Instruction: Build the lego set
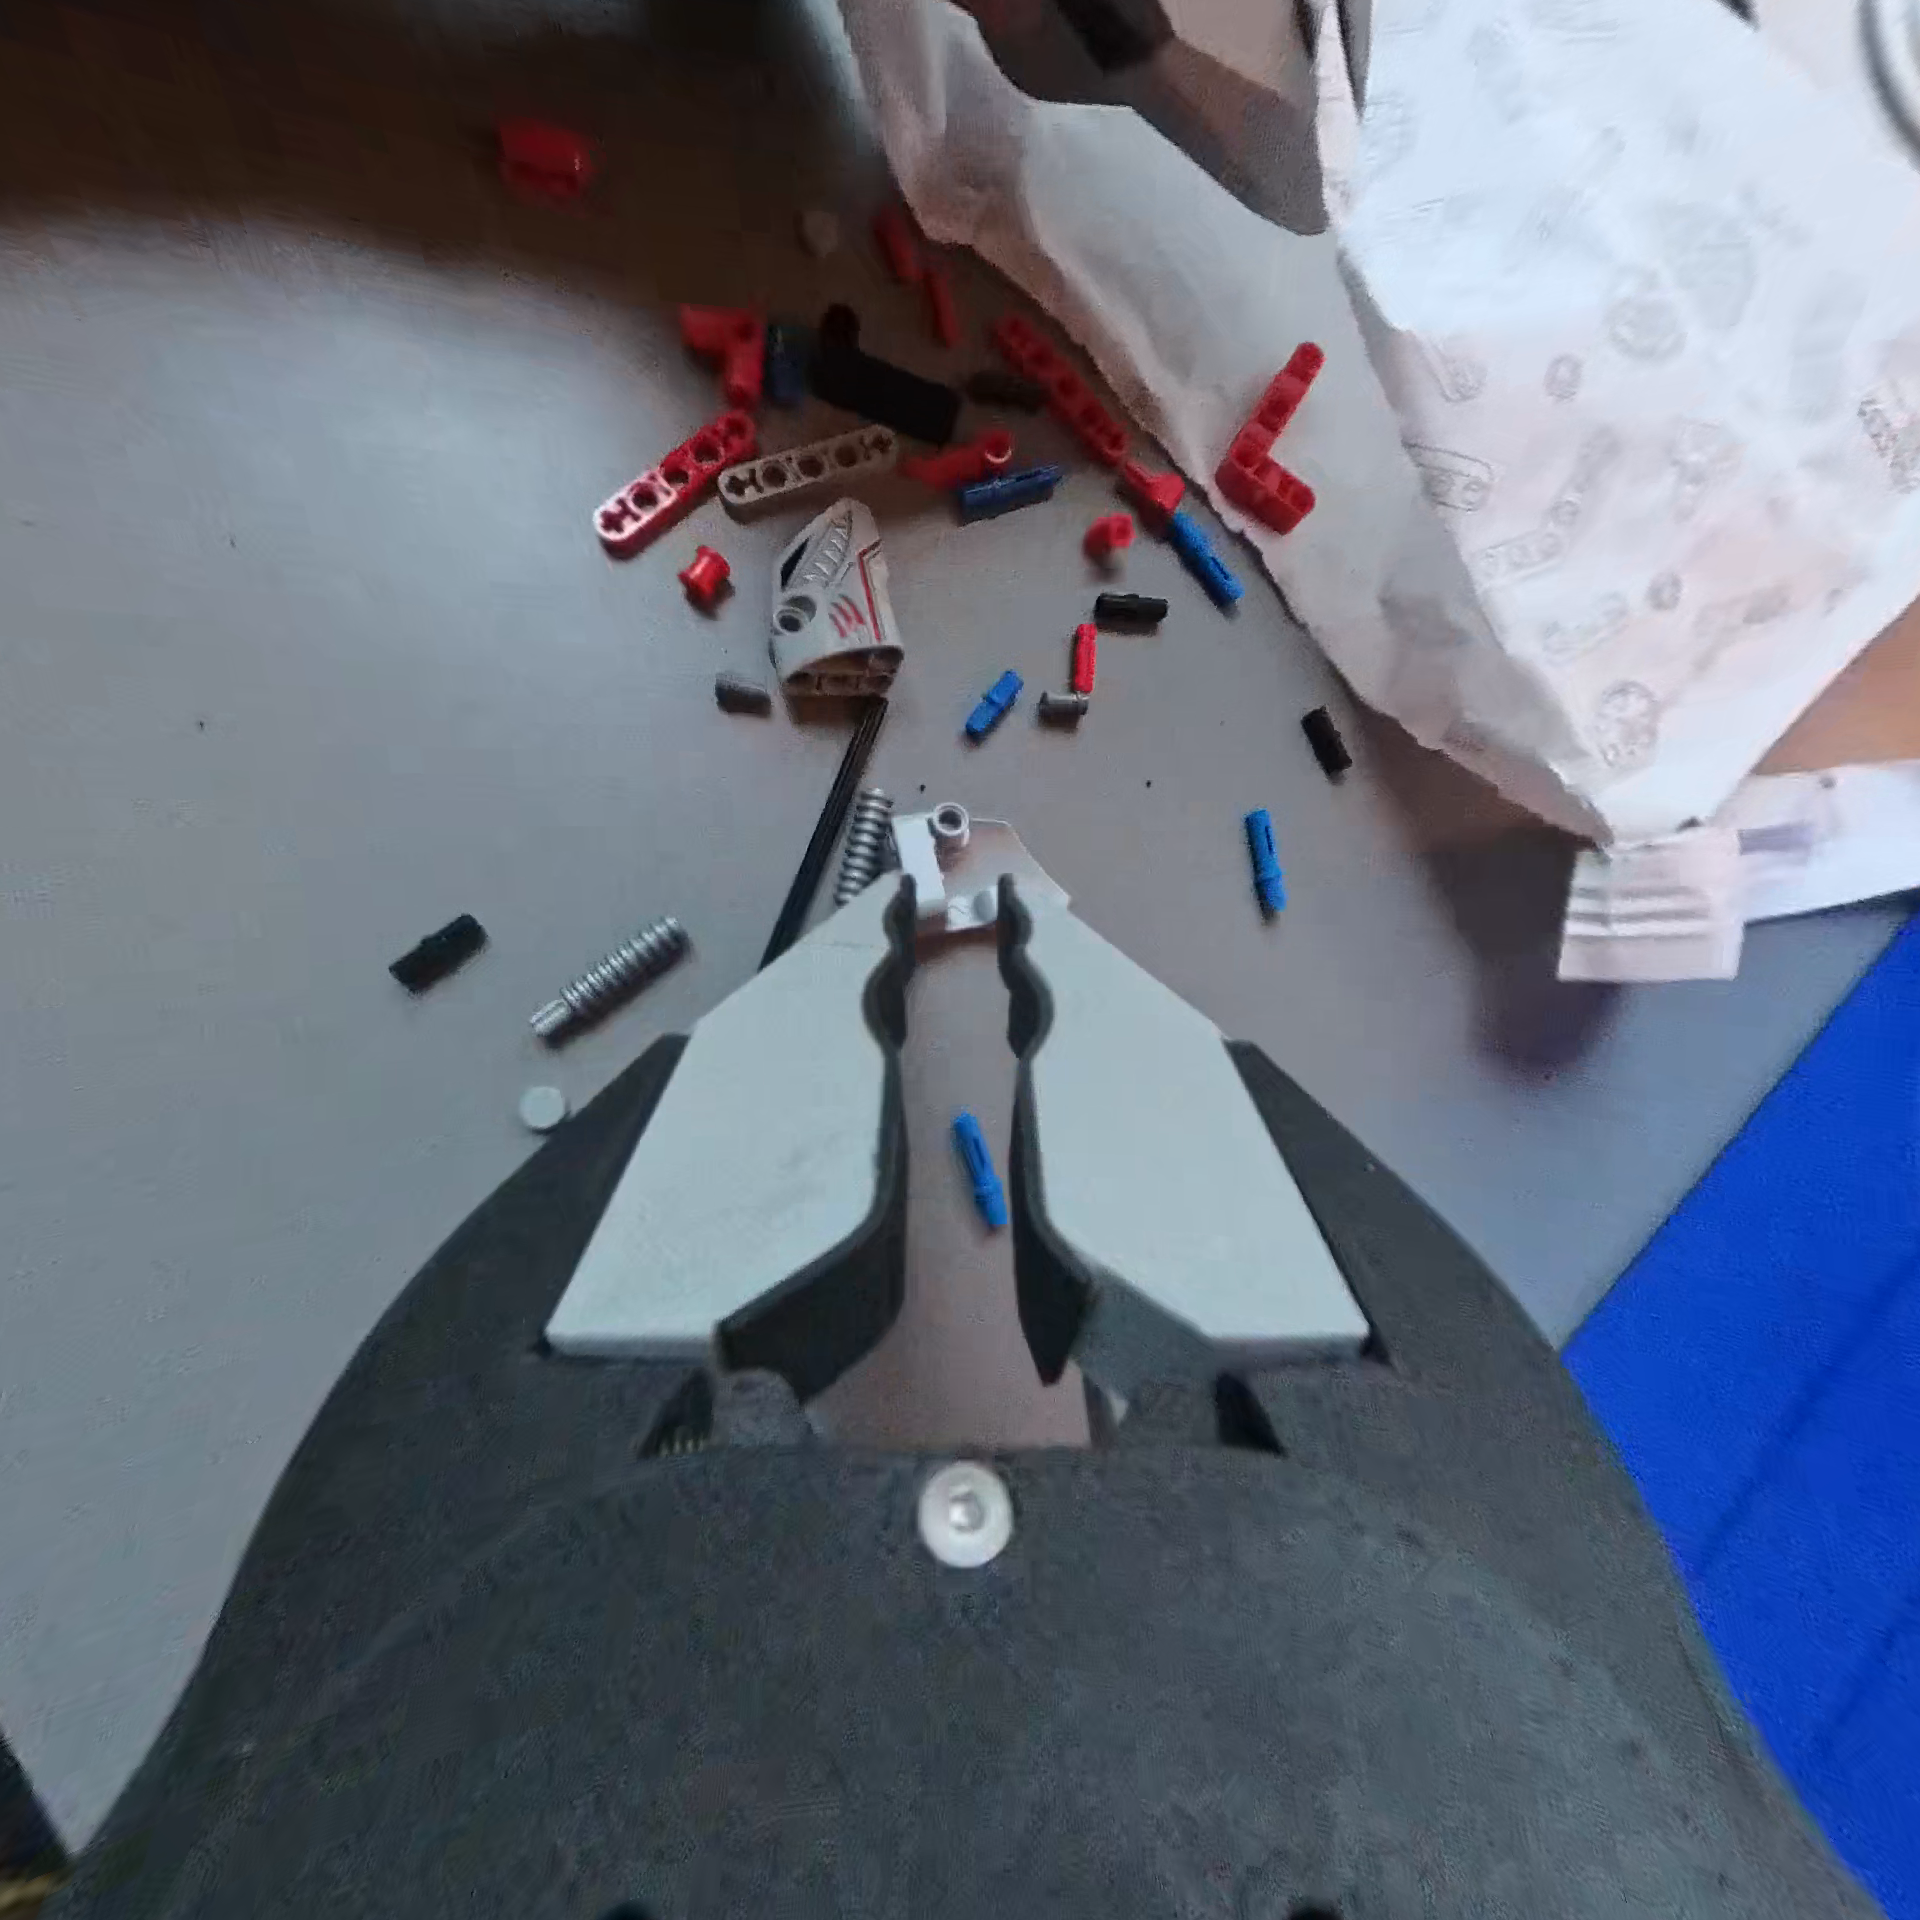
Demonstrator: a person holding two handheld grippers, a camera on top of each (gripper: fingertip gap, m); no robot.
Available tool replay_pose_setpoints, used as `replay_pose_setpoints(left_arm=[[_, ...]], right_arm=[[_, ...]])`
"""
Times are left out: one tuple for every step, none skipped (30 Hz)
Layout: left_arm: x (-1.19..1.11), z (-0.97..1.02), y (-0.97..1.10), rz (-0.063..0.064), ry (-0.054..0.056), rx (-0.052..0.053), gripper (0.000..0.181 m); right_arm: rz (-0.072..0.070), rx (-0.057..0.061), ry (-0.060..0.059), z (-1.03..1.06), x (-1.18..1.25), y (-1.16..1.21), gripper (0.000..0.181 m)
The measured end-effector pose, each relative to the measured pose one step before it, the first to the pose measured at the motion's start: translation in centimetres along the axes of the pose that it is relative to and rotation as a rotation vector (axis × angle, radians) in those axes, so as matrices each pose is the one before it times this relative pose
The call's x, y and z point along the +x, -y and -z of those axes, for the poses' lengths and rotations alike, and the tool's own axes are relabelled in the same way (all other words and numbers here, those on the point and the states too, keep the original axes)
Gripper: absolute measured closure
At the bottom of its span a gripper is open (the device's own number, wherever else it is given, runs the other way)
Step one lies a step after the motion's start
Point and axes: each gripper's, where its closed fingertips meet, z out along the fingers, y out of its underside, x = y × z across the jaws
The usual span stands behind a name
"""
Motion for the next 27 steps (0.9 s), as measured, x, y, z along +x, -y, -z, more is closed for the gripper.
replay_pose_setpoints(left_arm=[[-0.001,0.001,0.002,-0.0021,0.0004,-0.0006,0.181],[-0.004,0.021,0.027,-0.0015,0.0003,0.0000,0.181],[-0.027,0.042,0.031,-0.0007,0.0004,0.0003,0.181],[-0.035,0.045,0.053,0.0003,0.0013,0.0018,0.181],[-0.032,0.043,0.043,0.0011,0.0009,0.0022,0.181],[-0.012,0.013,-0.007,0.0015,-0.0007,0.0002,0.181],[-0.006,-0.020,-0.056,0.0008,-0.0003,-0.0013,0.181],[0.011,-0.049,-0.077,-0.0002,-0.0007,-0.0026,0.181],[0.036,-0.056,-0.064,-0.0010,-0.0007,-0.0030,0.181],[0.014,-0.027,-0.032,-0.0021,0.0009,-0.0018,0.181],[0.004,-0.010,-0.009,-0.0017,0.0014,-0.0004,0.181],[0.000,-0.009,0.008,0.0006,0.0003,0.0002,0.181],[0.012,-0.004,0.021,0.0014,-0.0011,0.0011,0.181],[0.017,0.000,0.007,0.0004,-0.0004,0.0004,0.181],[0.002,-0.008,-0.010,-0.0017,0.0007,-0.0013,0.181],[0.008,-0.003,0.006,-0.0020,0.0006,-0.0009,0.181],[0.027,0.008,0.019,-0.0019,-0.0003,-0.0002,0.181],[0.014,0.011,0.021,-0.0025,0.0009,-0.0002,0.181],[-0.001,0.018,0.032,-0.0031,0.0022,-0.0001,0.181],[-0.006,-0.003,0.004,-0.0027,0.0020,-0.0002,0.181],[0.016,-0.014,-0.009,-0.0014,0.0007,-0.0009,0.181],[0.025,-0.033,-0.054,-0.0018,0.0001,-0.0018,0.181],[0.021,-0.053,-0.058,-0.0015,0.0002,-0.0022,0.181],[0.039,-0.052,-0.065,-0.0017,0.0004,-0.0025,0.181],[0.023,-0.042,-0.047,-0.0025,0.0006,-0.0024,0.181],[0.011,-0.036,-0.025,-0.0005,0.0006,-0.0011,0.181],[0.010,-0.029,-0.008,0.0006,0.0002,-0.0008,0.181]], right_arm=[[0.0229,-0.0245,0.0293,-0.246,-0.136,-0.054,0.166],[0.0227,-0.0210,0.0275,-0.295,-0.292,-0.058,0.164],[0.0156,-0.0256,0.0182,-0.409,-0.213,-0.230,0.166],[0.0044,-0.0337,0.0010,-0.450,0.029,-0.441,0.170],[-0.0076,-0.0068,-0.0118,-0.201,0.237,-0.131,0.174],[-0.0173,0.0112,-0.0007,0.095,0.078,0.029,0.177],[-0.0224,0.0038,0.0029,0.229,-0.025,-0.237,0.177],[-0.0195,0.0148,-0.0075,0.440,0.034,-0.244,0.176],[-0.0114,0.0262,-0.0121,0.693,0.025,-0.226,0.176],[-0.0088,0.0302,-0.0198,0.932,0.113,-0.304,0.176],[-0.0103,0.0316,-0.0185,1.135,0.155,-0.370,0.176],[-0.0095,0.0384,0.0021,1.271,-0.113,-0.358,0.176],[-0.0069,0.0490,0.0228,1.348,-0.413,-0.294,0.176],[-0.0043,0.0508,0.0312,1.270,-0.578,-0.310,0.177],[-0.0006,0.0377,0.0381,1.024,-0.706,-0.509,0.177],[-0.0009,0.0175,0.0433,0.703,-0.783,-0.803,0.176],[-0.0055,-0.0062,0.0356,0.362,-0.663,-1.077,0.177],[-0.0014,-0.0200,0.0169,0.054,-0.338,-1.128,0.177],[0.0119,-0.0181,-0.0022,-0.156,-0.074,-0.969,0.176],[0.0225,-0.0172,-0.0116,-0.209,-0.013,-0.720,0.176],[0.0257,-0.0123,-0.0175,-0.134,0.027,-0.412,0.176],[0.0254,-0.0016,-0.0168,-0.006,0.054,-0.119,0.176],[0.0231,-0.0005,-0.0069,0.050,-0.042,-0.009,0.174],[0.0165,-0.0104,-0.0063,0.092,-0.020,-0.095,0.171],[0.0050,-0.0162,-0.0196,0.109,0.205,-0.123,0.168],[-0.0104,-0.0138,-0.0285,0.133,0.338,-0.043,0.160],[-0.0229,-0.0105,-0.0207,0.141,0.187,0.044,0.157]])
